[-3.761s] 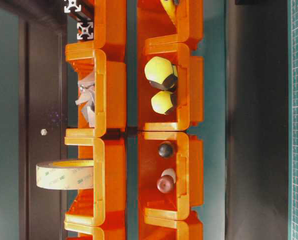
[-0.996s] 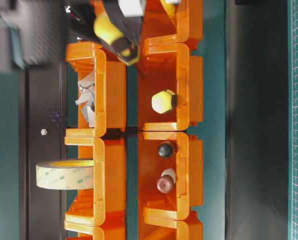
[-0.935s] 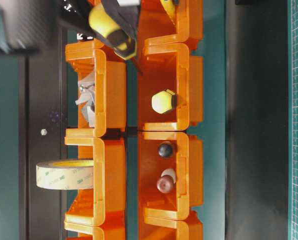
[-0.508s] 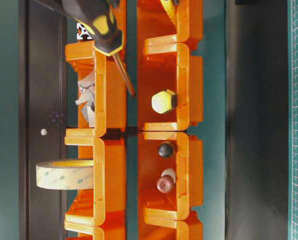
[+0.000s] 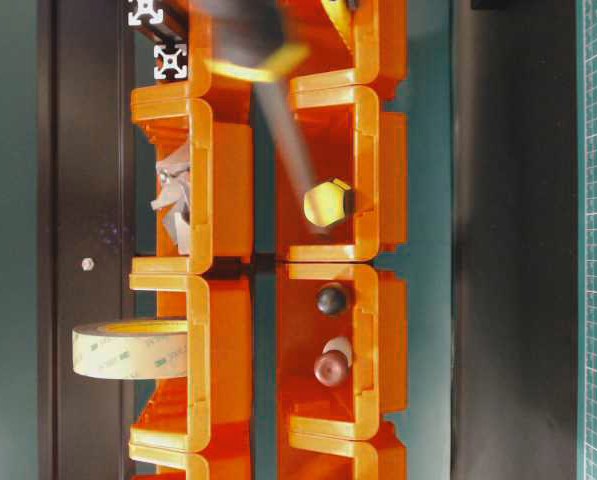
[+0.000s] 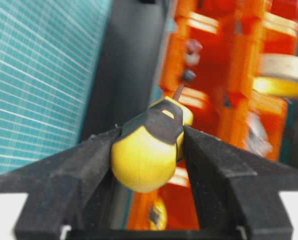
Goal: Pick screwdriver from container rack with right arm.
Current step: 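Pull the screwdriver out of the rack toward the mat's near edge, then lower the screwdriver onto the mat and swing it toward the rack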
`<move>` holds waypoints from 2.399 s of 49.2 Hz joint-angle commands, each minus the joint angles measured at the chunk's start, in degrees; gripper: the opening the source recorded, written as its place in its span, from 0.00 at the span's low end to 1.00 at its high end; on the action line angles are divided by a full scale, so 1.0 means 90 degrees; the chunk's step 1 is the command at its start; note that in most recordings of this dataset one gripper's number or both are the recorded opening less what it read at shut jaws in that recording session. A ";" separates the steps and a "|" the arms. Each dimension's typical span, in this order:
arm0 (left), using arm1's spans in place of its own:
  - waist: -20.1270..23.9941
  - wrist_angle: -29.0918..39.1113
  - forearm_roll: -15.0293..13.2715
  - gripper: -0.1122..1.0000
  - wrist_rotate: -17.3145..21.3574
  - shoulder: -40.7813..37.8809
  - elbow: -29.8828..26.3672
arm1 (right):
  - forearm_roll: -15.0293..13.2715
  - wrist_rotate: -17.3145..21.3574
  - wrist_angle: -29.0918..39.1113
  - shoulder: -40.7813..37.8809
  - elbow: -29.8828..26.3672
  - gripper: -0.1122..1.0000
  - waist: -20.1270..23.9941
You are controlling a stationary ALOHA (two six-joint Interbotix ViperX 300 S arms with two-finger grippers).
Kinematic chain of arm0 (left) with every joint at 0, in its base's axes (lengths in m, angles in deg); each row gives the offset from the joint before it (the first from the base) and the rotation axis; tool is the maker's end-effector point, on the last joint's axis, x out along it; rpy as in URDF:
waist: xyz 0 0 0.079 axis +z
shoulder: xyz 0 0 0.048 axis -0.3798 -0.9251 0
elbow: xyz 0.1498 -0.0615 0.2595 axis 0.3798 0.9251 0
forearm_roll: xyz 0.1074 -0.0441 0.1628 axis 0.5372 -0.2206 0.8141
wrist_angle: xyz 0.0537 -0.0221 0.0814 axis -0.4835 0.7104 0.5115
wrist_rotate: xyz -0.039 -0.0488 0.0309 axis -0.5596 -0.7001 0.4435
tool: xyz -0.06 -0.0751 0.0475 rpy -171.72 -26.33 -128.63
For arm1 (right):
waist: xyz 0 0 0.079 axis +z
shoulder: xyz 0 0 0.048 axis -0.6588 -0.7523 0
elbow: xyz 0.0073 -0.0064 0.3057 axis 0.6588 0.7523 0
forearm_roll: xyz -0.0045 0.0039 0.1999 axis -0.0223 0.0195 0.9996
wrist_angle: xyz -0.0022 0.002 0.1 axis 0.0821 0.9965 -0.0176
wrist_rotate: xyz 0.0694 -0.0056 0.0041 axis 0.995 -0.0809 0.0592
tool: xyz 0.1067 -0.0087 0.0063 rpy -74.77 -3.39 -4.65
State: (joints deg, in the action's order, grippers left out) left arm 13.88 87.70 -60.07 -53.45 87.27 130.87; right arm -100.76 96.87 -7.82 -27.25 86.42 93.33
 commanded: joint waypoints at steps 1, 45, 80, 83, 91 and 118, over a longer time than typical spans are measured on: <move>0.0010 -0.0020 0.0020 0.11 -0.0039 -0.0039 -0.0234 | 0.0039 0.0039 -0.0537 0.0127 0.0176 0.46 -0.0039; 0.0059 -0.0176 0.0020 0.11 -0.0254 -0.0273 -0.0176 | -0.0410 0.0771 -0.3887 -0.0039 0.1670 0.46 -0.2256; 0.0029 -0.0176 0.0020 0.11 -0.0293 -0.0352 -0.0137 | 0.0127 0.0801 -0.4990 -0.0205 0.1904 0.46 -0.2598; 0.0029 -0.0176 0.0020 0.11 -0.0293 -0.0371 -0.0137 | 0.0205 0.0801 -0.5068 -0.0215 0.1914 0.46 -0.2607; 0.0020 -0.0166 0.0020 0.11 -0.0303 -0.0381 -0.0127 | 0.0361 0.0801 -0.5205 -0.0244 0.1934 0.52 -0.2607; 0.0020 -0.0146 0.0020 0.11 -0.0293 -0.0352 -0.0137 | 0.0469 0.0830 -0.5273 -0.0273 0.1836 0.84 -0.2471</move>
State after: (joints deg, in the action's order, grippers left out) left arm 14.15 86.56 -60.07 -56.00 84.46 130.61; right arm -96.98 104.17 -55.01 -30.94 104.44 70.39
